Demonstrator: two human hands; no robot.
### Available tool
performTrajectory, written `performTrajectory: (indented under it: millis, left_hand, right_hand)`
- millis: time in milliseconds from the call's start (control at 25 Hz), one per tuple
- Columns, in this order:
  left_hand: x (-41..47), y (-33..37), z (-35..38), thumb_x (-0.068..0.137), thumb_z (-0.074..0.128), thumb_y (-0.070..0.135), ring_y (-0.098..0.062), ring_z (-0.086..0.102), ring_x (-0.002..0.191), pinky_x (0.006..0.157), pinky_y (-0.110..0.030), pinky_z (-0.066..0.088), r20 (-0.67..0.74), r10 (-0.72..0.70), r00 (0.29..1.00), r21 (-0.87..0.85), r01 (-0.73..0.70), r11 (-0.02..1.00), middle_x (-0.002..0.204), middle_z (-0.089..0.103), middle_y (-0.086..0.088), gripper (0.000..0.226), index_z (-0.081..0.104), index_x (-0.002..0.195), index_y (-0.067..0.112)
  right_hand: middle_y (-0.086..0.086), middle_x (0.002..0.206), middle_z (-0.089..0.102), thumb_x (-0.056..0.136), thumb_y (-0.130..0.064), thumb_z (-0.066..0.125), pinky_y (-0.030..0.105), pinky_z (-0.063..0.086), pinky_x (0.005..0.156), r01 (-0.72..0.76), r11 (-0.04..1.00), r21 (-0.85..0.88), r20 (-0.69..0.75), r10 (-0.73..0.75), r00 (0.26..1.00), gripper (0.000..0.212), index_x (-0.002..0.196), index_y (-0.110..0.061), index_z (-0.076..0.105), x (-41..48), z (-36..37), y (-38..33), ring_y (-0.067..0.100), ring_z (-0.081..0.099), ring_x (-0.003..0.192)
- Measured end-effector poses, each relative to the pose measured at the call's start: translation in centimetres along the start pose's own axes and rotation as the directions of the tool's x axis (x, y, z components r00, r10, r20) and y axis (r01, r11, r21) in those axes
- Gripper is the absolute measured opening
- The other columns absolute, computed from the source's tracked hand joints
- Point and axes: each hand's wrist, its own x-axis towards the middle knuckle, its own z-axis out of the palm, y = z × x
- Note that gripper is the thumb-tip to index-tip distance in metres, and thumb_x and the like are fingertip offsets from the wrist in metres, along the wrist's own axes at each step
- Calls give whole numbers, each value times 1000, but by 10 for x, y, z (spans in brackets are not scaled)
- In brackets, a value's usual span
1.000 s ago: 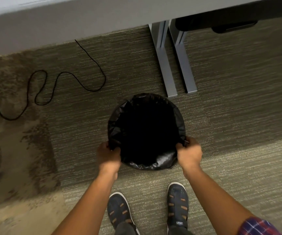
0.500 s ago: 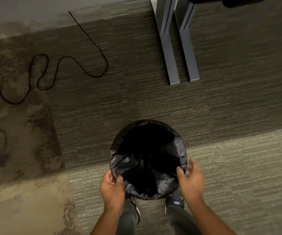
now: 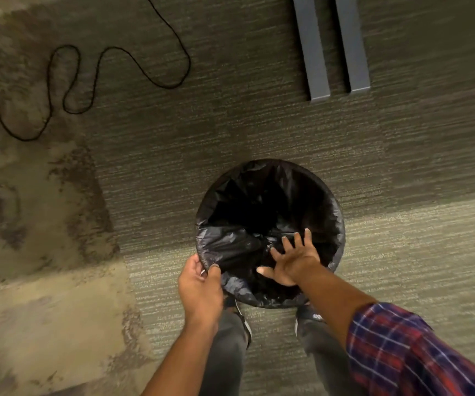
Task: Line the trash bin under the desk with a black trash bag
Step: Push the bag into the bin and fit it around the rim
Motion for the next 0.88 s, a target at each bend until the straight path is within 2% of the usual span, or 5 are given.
performTrajectory:
  millis: [120,280,560,760,880]
  left_hand:
    - [0,2,-1,99,65,-5,-11,83,86,70,-24,65,12,30,999,0,-30,1000,101,86,12,35,74,109,27]
    - [-2,7,-1,100,65,-4,-11,82,80,69,-30,66,10,31,999,4,-31,1000,97,85,16,36,73,106,31]
    - [-2,-1,-4,99,66,-6,-9,83,90,84,-35,69,41,64,997,46,-66,997,102,85,16,40,73,109,33]
    - [-4,-2,-4,99,65,-7,-18,83,96,93,-52,67,40,27,999,12,-28,1000,105,85,11,37,74,114,27]
    - [-4,1,-2,98,67,-6,-14,83,93,93,-50,67,23,31,999,31,-31,999,103,86,12,37,75,114,26]
  right_hand:
    - [15,177,21,92,-86,6,69,-5,126,9,1000,30,-29,-8,1000,98,169,-29,25,2,6,-2,46,12,163]
    - [11,138,67,99,-55,40,53,40,110,154,955,255,-418,-35,908,54,135,-22,63,-10,-23,-14,35,61,130]
    - [9,155,59,99,-35,53,46,48,116,205,804,559,-356,9,935,48,145,-27,59,23,-99,12,35,57,141]
    - [13,157,53,98,-34,57,48,44,116,210,881,424,-453,5,892,55,151,-22,52,21,-71,16,39,51,142]
    - [17,125,65,83,-25,63,47,48,95,97,987,126,-603,-1,798,40,121,-14,70,4,-44,-9,40,62,111]
